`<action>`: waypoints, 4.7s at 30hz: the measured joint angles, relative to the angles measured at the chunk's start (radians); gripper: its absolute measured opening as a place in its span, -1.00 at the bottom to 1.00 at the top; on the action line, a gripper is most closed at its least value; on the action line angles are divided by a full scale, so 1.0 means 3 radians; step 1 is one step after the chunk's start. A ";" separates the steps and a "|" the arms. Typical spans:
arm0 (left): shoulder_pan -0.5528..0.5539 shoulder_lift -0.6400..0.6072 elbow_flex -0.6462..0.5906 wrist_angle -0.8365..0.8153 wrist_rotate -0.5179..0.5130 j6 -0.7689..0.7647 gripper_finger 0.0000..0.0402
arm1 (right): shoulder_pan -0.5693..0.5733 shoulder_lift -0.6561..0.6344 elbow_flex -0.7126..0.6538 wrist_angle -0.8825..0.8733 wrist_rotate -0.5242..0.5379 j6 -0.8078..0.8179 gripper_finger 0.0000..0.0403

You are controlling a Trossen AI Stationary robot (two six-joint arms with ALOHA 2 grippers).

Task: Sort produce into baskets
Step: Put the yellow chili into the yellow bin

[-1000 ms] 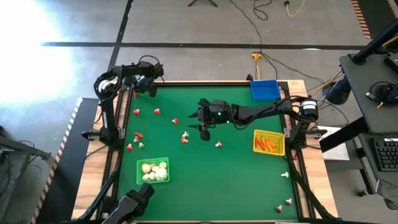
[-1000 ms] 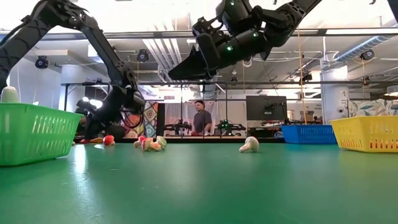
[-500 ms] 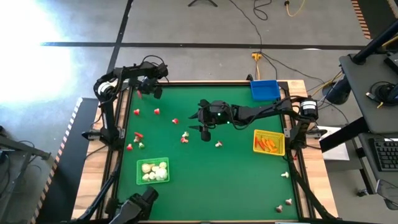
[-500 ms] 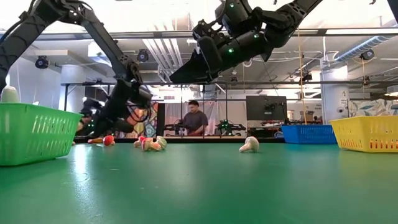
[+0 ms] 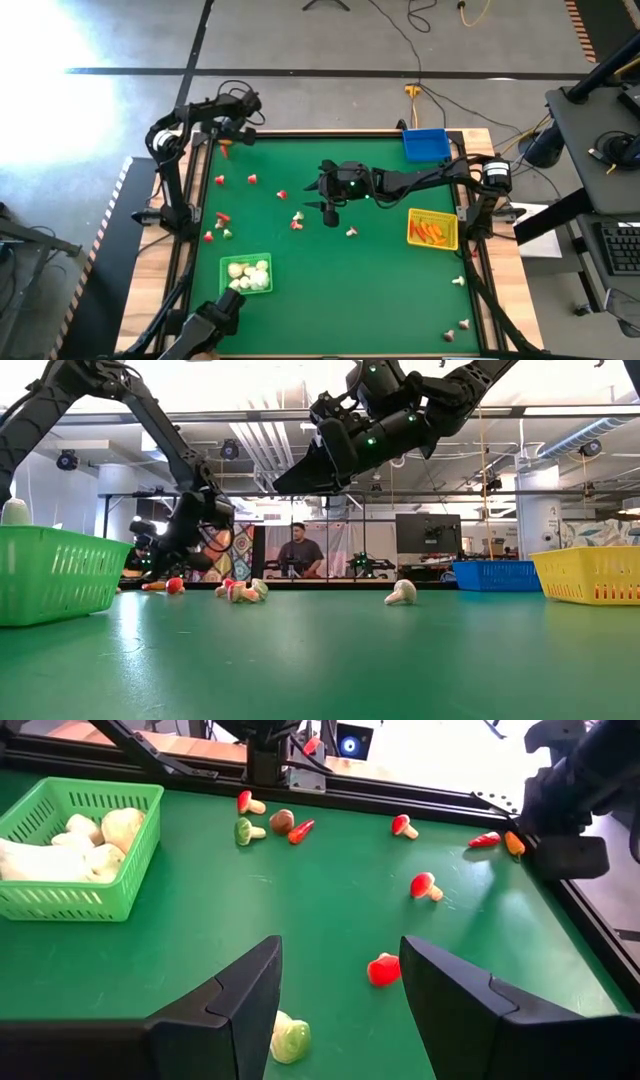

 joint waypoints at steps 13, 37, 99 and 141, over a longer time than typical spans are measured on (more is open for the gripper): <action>-0.0049 -0.0005 -0.0109 -0.0029 0.0274 0.0000 -1.00 | 0.0000 0.0000 0.0000 0.0000 0.0000 0.0000 -0.03; -0.0281 -0.0192 -0.0146 -0.0780 0.0238 0.0178 -1.00 | 0.0000 0.0000 -0.0018 0.0001 0.0001 -0.0024 -0.03; -0.1424 0.0088 0.0168 -0.0928 0.0338 0.0935 -0.19 | -0.0004 0.0000 -0.0019 0.0024 0.0001 -0.0027 -0.03; -0.1256 0.0406 0.0118 -0.0741 0.0037 0.3095 -0.23 | -0.0038 0.0000 -0.0042 0.0019 0.0000 -0.0025 -0.03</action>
